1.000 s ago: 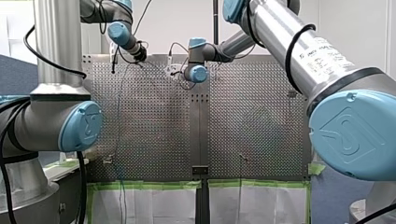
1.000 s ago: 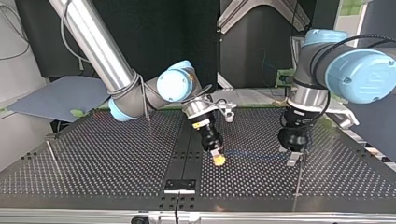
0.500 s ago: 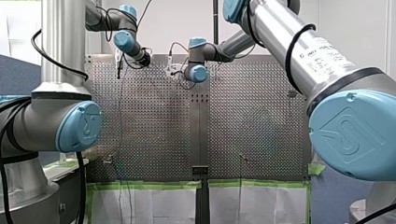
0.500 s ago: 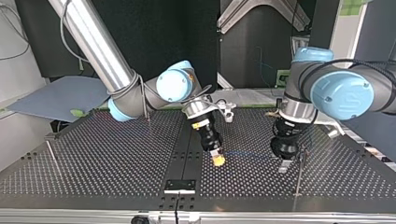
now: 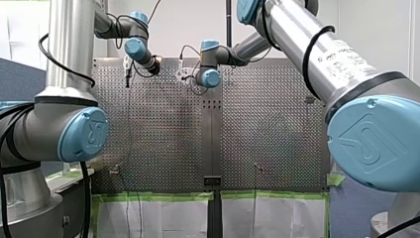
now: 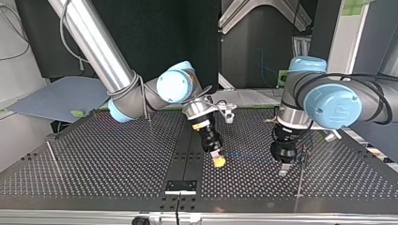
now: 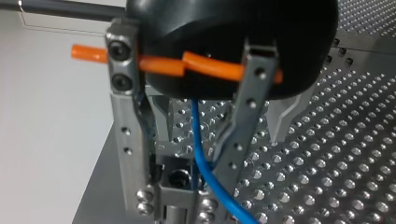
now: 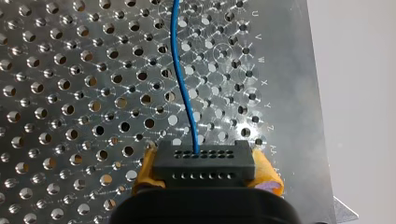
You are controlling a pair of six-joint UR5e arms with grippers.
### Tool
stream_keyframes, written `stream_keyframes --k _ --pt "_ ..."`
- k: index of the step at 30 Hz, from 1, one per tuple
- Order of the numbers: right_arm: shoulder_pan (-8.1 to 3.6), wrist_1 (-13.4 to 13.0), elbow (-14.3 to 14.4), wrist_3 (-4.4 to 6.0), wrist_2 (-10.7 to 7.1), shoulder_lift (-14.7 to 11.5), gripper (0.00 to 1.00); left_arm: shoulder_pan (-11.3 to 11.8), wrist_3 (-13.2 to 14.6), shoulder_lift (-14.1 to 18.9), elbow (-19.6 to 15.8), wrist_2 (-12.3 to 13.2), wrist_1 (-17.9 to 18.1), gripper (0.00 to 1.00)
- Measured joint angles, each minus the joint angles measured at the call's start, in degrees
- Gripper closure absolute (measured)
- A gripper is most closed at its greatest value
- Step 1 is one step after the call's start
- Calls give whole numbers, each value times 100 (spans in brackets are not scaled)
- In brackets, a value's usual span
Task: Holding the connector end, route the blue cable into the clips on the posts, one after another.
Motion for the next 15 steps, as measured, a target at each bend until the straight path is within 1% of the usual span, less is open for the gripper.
stream_keyframes --k 10,11,12,13,14,15 --pt "-14 0 1 3 -2 0 100 11 125 -1 -3 -42 35 2" --pt "-14 2 1 4 -3 0 100 12 127 -1 -3 -43 37 21" --pt "-16 4 1 5 -3 0 100 12 127 -2 -2 -43 42 36" --pt "-18 6 1 5 -4 0 100 15 120 -3 -3 -46 57 36" --pt "-20 9 1 4 -5 0 100 18 112 -4 -3 -47 70 47" --pt "-24 13 1 4 -7 0 100 20 103 -5 -3 -47 81 47"
